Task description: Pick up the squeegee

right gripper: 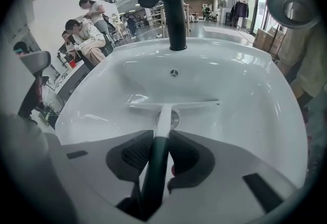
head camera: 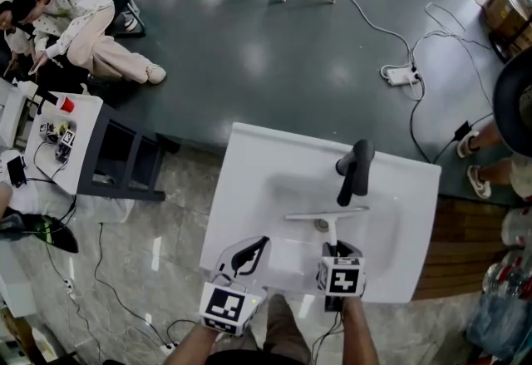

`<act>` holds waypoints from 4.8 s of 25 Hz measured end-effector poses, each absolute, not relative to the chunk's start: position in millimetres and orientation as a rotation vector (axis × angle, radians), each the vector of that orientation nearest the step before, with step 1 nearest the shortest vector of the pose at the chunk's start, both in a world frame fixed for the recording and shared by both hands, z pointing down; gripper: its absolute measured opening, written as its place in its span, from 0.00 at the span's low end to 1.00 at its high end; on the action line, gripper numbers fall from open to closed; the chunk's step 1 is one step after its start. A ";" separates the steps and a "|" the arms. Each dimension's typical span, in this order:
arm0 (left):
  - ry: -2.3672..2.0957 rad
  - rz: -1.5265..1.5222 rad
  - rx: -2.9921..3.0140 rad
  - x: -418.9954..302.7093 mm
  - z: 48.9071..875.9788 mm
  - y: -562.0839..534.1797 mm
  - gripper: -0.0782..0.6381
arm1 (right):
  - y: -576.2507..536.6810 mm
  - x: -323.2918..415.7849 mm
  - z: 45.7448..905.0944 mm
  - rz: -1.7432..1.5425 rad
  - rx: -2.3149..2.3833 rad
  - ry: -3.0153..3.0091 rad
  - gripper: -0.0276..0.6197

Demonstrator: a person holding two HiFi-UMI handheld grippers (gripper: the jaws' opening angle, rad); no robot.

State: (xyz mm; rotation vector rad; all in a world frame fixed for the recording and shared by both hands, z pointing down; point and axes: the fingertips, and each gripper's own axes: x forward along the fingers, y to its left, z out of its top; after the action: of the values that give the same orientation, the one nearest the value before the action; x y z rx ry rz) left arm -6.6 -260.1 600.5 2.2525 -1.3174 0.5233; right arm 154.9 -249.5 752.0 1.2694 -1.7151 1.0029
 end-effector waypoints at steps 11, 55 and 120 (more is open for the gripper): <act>-1.346 0.499 2.320 -6.9 580.7 -256.7 0.11 | -249.9 163.4 732.6 0.969 1.330 -1.730 0.19; -1.361 0.267 2.644 -38.7 411.0 -125.1 0.11 | -112.5 149.6 469.7 0.541 1.856 -2.015 0.19; -1.284 0.190 2.781 -62.9 359.8 8.3 0.11 | 44.1 105.9 383.7 0.240 2.036 -2.117 0.19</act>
State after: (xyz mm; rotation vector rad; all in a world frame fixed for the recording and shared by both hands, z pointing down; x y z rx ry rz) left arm -62.9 8.3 359.8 2.7807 -1.2839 0.1904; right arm 105.9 44.1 383.7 2.0362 -2.1170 0.2401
